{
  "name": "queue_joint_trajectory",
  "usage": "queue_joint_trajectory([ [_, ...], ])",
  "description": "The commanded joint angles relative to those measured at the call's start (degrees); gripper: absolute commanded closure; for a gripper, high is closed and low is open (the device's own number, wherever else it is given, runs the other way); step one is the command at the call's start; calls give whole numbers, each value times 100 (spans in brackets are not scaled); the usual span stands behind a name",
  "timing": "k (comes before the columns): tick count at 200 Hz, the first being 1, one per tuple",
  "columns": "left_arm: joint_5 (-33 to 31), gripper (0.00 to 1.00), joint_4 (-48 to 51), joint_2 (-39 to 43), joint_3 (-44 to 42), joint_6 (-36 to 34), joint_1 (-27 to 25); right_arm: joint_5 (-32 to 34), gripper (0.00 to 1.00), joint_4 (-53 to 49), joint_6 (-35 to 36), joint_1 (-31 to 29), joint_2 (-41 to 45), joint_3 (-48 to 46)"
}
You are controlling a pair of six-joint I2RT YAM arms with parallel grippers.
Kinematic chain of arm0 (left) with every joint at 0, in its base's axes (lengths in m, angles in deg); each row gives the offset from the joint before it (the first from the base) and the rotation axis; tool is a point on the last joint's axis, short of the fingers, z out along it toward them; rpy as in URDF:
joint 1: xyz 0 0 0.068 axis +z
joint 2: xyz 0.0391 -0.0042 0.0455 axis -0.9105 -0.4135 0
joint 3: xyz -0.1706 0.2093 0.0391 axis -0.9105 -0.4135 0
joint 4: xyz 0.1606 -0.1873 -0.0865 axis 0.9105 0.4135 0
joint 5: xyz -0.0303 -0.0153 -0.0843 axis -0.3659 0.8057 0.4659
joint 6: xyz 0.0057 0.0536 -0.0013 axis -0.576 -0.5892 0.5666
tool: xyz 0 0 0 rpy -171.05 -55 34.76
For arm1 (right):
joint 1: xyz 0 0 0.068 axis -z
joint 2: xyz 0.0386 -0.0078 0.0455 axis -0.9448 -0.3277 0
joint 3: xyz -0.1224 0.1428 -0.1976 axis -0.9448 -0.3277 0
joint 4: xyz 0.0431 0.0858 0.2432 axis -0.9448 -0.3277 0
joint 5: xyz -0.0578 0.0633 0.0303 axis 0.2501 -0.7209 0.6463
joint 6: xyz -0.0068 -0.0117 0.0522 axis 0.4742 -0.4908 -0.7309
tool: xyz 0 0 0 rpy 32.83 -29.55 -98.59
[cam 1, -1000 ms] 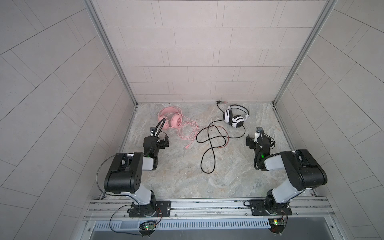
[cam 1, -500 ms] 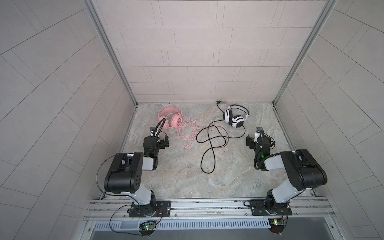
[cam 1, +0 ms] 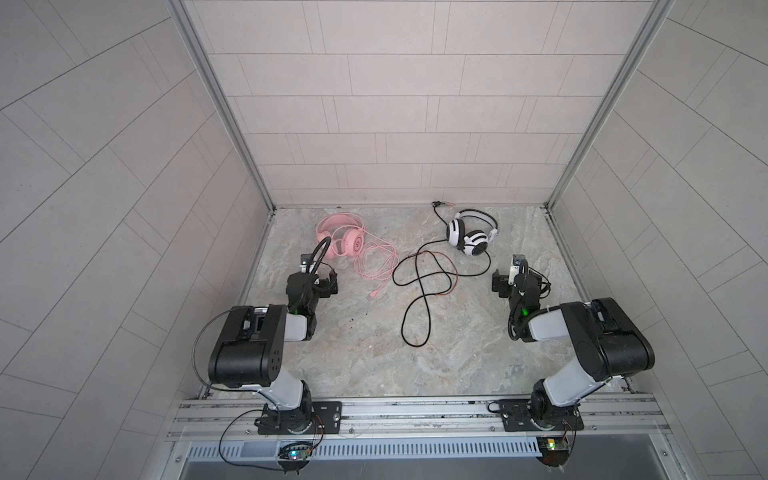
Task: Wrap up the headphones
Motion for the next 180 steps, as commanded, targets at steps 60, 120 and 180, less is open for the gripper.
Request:
queue_joint_trajectory([
  [60, 81, 0, -86, -38, 89, -47, 8, -2, 1, 28, 42, -12, 81, 49],
  [120, 77, 0, -97, -42, 89, -45, 2, 42, 1, -914, -47, -84, 1977, -247],
  [180, -35, 0, 205, 324, 107, -17, -2, -269, 0, -4136, -1868, -49, 4307, 755],
])
